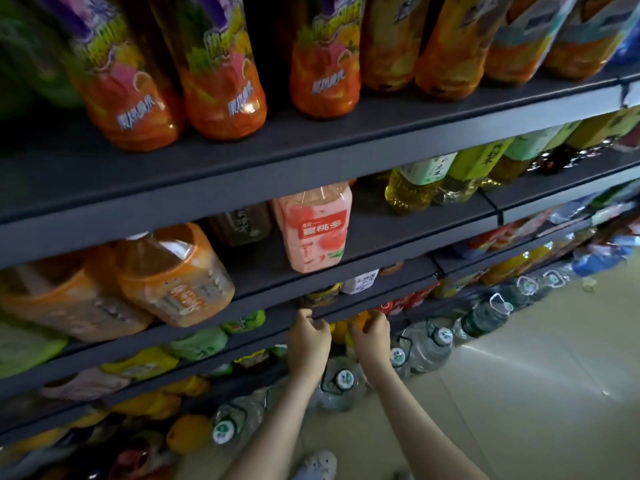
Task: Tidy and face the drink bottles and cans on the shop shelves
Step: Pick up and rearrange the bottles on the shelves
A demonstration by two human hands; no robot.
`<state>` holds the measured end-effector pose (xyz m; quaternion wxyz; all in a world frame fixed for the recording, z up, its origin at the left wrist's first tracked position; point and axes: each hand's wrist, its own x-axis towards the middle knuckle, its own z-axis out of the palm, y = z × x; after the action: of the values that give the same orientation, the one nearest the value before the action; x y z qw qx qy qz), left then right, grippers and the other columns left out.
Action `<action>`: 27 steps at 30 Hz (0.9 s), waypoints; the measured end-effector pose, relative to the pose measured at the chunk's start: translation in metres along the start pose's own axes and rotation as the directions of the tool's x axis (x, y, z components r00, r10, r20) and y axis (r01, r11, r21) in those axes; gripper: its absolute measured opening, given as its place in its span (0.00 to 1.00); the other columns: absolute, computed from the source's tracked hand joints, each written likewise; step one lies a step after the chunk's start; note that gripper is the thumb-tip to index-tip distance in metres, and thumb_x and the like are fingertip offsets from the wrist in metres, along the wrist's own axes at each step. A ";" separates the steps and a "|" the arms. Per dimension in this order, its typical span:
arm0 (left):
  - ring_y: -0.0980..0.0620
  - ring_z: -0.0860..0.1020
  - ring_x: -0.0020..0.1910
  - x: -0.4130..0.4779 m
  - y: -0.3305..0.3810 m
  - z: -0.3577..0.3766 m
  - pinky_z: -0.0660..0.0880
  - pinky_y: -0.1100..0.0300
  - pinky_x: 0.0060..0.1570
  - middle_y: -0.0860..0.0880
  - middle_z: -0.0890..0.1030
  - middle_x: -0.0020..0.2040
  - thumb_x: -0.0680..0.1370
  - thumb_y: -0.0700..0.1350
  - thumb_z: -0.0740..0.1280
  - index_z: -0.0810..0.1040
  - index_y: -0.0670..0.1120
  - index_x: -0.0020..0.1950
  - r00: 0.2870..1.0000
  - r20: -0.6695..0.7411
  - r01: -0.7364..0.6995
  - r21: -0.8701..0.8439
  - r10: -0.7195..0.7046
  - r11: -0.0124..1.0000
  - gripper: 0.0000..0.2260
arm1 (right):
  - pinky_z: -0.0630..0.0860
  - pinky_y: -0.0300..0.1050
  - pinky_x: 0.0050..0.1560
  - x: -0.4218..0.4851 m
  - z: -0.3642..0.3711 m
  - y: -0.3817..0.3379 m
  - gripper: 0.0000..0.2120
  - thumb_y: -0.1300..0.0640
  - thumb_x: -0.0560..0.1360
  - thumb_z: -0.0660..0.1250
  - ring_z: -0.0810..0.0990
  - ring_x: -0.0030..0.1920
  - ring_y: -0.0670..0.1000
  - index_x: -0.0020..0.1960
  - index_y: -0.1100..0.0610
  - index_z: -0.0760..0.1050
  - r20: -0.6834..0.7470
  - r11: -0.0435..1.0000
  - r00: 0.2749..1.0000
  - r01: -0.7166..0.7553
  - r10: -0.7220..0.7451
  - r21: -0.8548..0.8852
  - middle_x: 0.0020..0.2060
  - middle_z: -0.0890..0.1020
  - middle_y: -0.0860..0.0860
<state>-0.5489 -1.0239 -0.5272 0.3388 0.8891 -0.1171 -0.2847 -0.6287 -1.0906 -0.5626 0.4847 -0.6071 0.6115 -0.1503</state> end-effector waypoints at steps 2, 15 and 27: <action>0.46 0.77 0.55 0.002 -0.004 0.011 0.71 0.59 0.44 0.46 0.78 0.59 0.77 0.46 0.64 0.71 0.45 0.62 0.998 -0.059 0.017 0.004 -0.016 1.000 0.15 | 0.72 0.58 0.56 0.014 0.002 0.010 0.23 0.56 0.68 0.69 0.72 0.58 0.62 0.59 0.62 0.68 -0.001 1.000 1.000 0.008 -0.008 0.025 0.55 0.73 0.60; 0.43 0.66 0.67 0.101 -0.052 0.120 0.64 0.56 0.65 0.39 0.69 0.65 0.66 0.51 0.76 0.62 0.36 0.71 0.731 -0.633 -0.404 -0.098 0.257 0.909 0.40 | 0.59 0.51 0.68 0.149 0.039 0.058 0.45 0.56 0.68 0.76 0.59 0.69 0.60 0.74 0.67 0.52 -0.266 0.780 0.766 0.622 -0.585 0.077 0.68 0.62 0.64; 0.40 0.66 0.65 0.181 -0.063 0.180 0.67 0.46 0.64 0.40 0.65 0.67 0.60 0.61 0.76 0.55 0.38 0.72 0.282 -0.860 -0.690 0.127 0.426 0.713 0.52 | 0.61 0.58 0.69 0.214 0.093 0.084 0.50 0.50 0.64 0.77 0.57 0.69 0.60 0.74 0.64 0.52 -0.471 0.566 0.515 0.823 -0.716 0.040 0.70 0.60 0.64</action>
<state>-0.5065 -1.1462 -0.7561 0.5457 0.7515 -0.2040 0.3094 -0.5625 -1.2251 -0.7605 0.3028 -0.7017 0.3352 -0.5509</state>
